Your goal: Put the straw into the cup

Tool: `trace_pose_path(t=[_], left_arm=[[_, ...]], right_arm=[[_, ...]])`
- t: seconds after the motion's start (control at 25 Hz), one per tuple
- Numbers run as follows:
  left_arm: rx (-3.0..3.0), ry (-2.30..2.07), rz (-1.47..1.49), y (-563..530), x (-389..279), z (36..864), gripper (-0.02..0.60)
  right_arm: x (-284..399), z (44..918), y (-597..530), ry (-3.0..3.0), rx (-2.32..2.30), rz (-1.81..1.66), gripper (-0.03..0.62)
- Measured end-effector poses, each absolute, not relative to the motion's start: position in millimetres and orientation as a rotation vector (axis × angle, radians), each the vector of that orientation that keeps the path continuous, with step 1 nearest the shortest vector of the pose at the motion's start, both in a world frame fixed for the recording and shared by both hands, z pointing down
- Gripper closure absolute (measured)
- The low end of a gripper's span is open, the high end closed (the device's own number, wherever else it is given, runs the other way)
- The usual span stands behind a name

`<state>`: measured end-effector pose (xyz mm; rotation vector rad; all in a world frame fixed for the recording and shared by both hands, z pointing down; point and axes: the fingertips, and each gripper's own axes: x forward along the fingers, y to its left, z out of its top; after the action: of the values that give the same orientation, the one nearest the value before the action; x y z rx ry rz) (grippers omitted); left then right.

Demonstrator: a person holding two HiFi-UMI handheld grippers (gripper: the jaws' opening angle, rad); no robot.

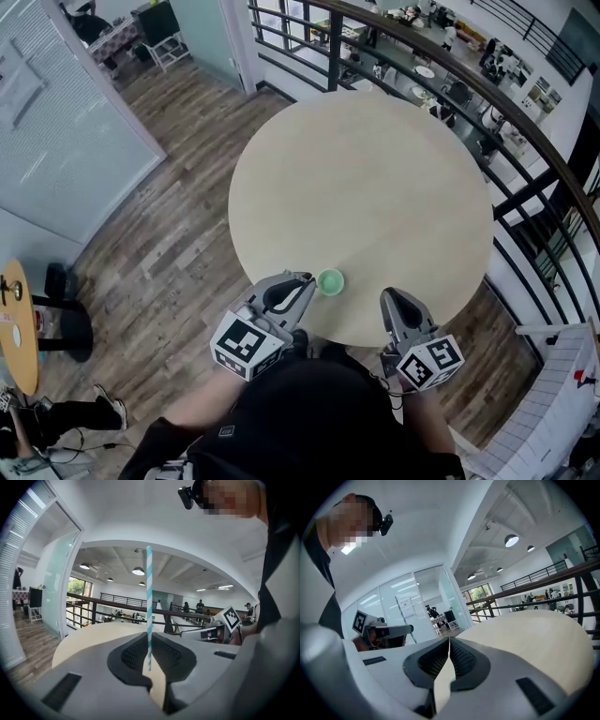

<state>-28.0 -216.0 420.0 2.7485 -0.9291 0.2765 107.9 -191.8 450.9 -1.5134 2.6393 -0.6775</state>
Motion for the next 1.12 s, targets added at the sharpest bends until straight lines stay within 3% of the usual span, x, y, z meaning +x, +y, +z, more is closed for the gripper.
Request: trace_pose_path(t=[0.28, 1.12], left_arm=[[2.681, -1.028, 0.284, -232, -6, 435, 0.554], [2.515, -0.890, 0.459, -266, -9, 563, 0.554]], right_arm=[[134, 456, -213, 2.711, -1.394, -0.694, 0.571], [108, 518, -231, 2.671, -1.488, -0.950, 0.570]])
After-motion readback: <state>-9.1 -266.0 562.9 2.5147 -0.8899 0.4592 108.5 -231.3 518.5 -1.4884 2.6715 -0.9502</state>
